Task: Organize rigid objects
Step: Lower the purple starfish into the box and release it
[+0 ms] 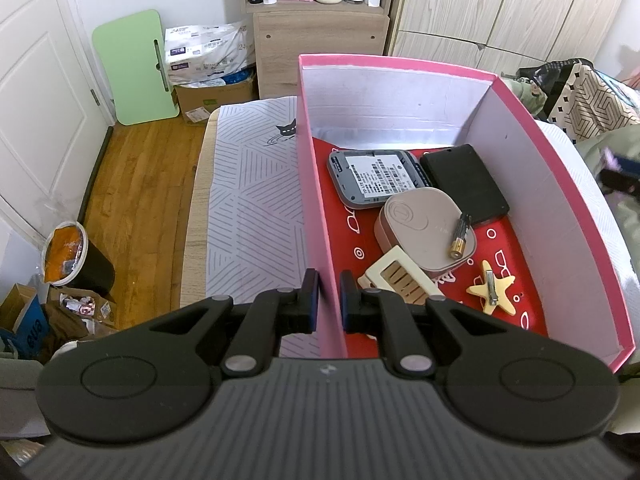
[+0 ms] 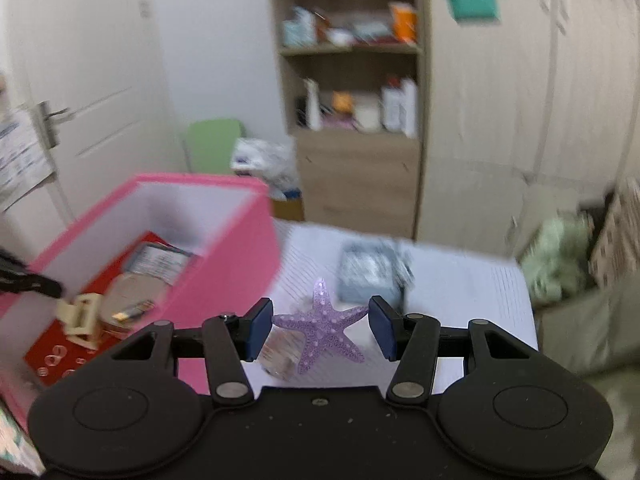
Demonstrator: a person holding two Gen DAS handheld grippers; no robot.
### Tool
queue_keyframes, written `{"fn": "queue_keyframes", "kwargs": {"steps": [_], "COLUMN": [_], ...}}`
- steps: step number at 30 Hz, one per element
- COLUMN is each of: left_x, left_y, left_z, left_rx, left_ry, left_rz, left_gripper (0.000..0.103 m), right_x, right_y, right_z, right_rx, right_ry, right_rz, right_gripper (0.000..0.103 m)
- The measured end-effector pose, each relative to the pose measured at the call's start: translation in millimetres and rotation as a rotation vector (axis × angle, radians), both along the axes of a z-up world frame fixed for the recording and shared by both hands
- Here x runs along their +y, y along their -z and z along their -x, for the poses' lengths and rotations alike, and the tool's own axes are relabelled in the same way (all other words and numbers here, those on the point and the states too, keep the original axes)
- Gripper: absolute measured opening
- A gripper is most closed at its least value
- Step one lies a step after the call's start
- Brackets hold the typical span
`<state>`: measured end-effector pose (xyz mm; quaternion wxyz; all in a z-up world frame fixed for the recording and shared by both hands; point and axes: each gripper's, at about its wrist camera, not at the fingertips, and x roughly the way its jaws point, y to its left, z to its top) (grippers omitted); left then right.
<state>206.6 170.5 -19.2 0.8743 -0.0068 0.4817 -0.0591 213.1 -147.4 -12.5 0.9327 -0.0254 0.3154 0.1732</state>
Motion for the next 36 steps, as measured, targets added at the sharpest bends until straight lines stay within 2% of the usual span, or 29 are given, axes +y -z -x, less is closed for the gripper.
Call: {"fn": "queue_keyframes", "kwargs": {"steps": [4,7,9,12,17,20,23,27,32,34,36], "left_x": [0.9,0.8,0.9,2.2,2.4,3.6,5.7,6.7,5.9,6.4,6.8], "left_y": [0.2,0.5,0.8,0.0,-0.1,-0.3,-0.4,-0.3,0.0,0.1,0.0], "left_z": [1.3,1.3,1.8,0.6,-0.5,-0.9,-2.3,-2.8,-2.2,-1.6,-1.2], "left_rx": [-0.004,-0.001,-0.001,0.002,0.002,0.004,0.006,0.006,0.000,0.001,0.001], "left_ry": [0.000,0.001,0.005,0.014,0.014,0.015,0.017,0.019,0.018,0.017,0.017], "left_rz": [0.003,0.002,-0.001,0.006,0.016,0.022,0.035,0.040,0.038,0.040,0.044], "left_gripper": [0.010,0.010,0.010,0.011,0.011,0.011,0.011,0.012,0.012,0.012,0.012], "right_x": [26.8,48.7,65.6,95.8,127.4,140.6,151.4,163.1,176.9,181.0,186.1], "right_y": [-26.3,-38.7,-42.8,-40.0,-30.5,-19.8,-9.0,-11.5,-10.8,-2.0,9.6], "right_z": [11.3,13.2,11.1,4.7,-13.6,-18.2,-25.8,-51.4,-103.7,-124.4,-137.7], "right_rx": [-0.086,-0.094,-0.077,-0.053,0.060,0.111,0.119,0.157,0.315,0.395,0.445], "right_ry": [-0.107,-0.219,-0.295,-0.406,-0.571,-0.623,-0.623,-0.586,-0.465,-0.429,-0.402], "right_rz": [0.032,0.031,0.068,0.211,0.332,0.398,0.433,0.370,0.198,0.128,0.099], "right_gripper": [0.058,0.058,0.058,0.058,0.058,0.058,0.058,0.058,0.058,0.058,0.058]}}
